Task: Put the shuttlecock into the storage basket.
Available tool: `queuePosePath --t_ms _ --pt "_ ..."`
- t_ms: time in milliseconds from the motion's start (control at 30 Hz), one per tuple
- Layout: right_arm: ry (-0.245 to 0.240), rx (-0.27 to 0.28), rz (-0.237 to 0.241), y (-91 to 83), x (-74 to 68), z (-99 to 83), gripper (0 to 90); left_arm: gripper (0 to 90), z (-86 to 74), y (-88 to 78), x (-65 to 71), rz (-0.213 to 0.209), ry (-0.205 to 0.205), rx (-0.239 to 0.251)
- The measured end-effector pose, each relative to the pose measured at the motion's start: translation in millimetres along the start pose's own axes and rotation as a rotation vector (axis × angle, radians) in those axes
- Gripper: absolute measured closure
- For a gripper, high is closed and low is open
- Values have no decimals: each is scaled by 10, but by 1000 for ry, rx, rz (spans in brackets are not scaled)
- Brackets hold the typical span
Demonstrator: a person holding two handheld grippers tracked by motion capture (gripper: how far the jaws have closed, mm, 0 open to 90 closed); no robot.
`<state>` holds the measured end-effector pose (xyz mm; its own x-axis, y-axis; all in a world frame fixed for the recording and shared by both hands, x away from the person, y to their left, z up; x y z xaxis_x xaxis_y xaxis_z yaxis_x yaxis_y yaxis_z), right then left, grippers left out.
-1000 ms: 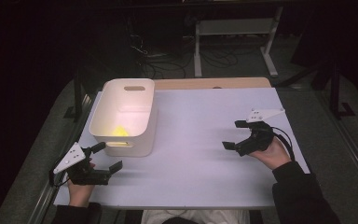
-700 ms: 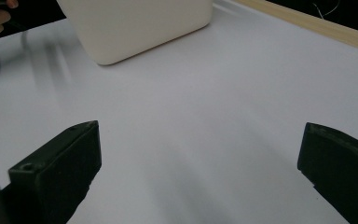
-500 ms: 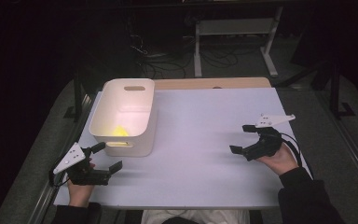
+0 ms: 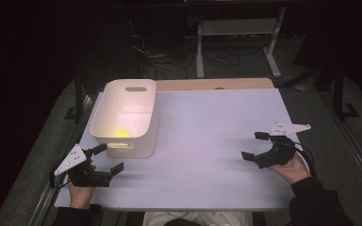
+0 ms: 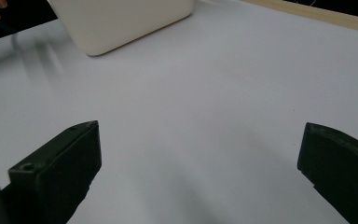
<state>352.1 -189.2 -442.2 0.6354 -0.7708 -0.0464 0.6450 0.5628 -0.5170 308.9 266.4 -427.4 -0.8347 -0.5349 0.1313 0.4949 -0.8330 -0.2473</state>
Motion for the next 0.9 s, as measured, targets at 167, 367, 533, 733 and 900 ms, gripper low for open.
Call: queuePosePath --t_ms 167,367,533,733,900 --pt "8 4 -14 -52 31 -62 0 0 -1 -1 0 1 1 0" --pt "14 -2 -32 -87 75 -161 0 0 -2 -1 1 1 2 0" --pt "11 -7 -42 -115 105 -236 0 0 -3 0 2 1 2 -1" --pt "9 -8 -49 -143 125 -310 0 0 -7 3 3 0 1 -4" --pt "19 -2 -56 -167 152 -342 0 0 -6 1 5 0 0 -2"
Point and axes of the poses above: each handheld gripper's, and its own axes: y roughly forward along the jaws, z roughly out of its top, x roughly to its right, the point moved 8 cm from there along y, roughly forward along the jaws, and after that the axes turned 13 degrees about -z, right-handed, at the moved point
